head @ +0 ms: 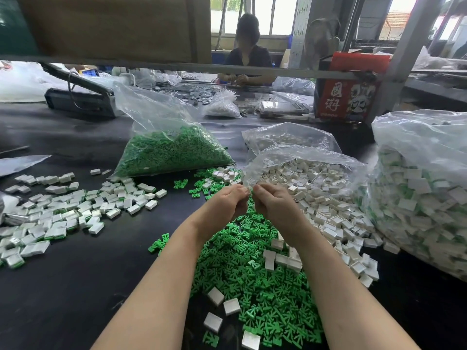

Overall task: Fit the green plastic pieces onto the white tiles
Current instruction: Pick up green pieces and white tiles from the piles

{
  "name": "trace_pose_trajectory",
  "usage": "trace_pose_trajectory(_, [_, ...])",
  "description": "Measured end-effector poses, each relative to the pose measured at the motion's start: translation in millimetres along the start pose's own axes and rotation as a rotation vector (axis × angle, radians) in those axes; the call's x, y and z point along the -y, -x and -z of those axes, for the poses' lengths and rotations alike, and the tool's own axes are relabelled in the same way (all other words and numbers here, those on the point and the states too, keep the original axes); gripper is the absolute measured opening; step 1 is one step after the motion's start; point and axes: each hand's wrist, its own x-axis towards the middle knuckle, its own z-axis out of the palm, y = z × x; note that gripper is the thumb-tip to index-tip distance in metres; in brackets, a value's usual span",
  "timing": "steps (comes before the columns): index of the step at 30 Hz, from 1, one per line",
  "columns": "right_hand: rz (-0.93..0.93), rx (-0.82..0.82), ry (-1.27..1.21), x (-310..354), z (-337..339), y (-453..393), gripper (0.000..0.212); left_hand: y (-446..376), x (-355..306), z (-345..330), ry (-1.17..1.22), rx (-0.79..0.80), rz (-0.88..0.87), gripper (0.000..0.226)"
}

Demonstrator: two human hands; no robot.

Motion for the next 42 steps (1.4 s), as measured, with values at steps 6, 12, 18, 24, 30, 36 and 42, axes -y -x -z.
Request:
trace_pose_trajectory(6, [-0.021,0.051,-0.018,0.2,3.3,2.3,0.033,2.6,-1.2,1.6,0.002,0.055,0.014,0.033])
trace_pose_trajectory(12, [-0.001,0.007,0.029,-0.3,-0.2,1.1,0.032,2.7,-4.4,-1.9,0.026,0.05,0.038,0.034])
trace_pose_trajectory(18, [-0.039,0.073,-0.012,-0.1,2.0,1.9,0.029,3.4,-3.2,4.2,-0.034,0.084,0.053,0.032])
trace_pose_trajectory(24, [-0.032,0.08,0.025,2.3,1.9,3.9,0.028,3.3,-0.6,6.8,-0.05,0.093,0.063,0.032])
trace_pose_trajectory(30, [-0.022,0.099,0.046,3.3,1.5,5.0,0.026,4.2,1.2,9.4,-0.023,0.111,0.064,0.032])
trace_pose_trajectory(36, [-0.016,0.136,0.024,4.3,0.7,6.4,0.023,3.8,4.0,13.3,-0.003,0.13,0.07,0.027])
trace_pose_trajectory(42, [-0.013,0.152,-0.03,4.8,2.2,6.2,0.029,4.8,1.1,12.5,0.059,0.137,0.06,0.029])
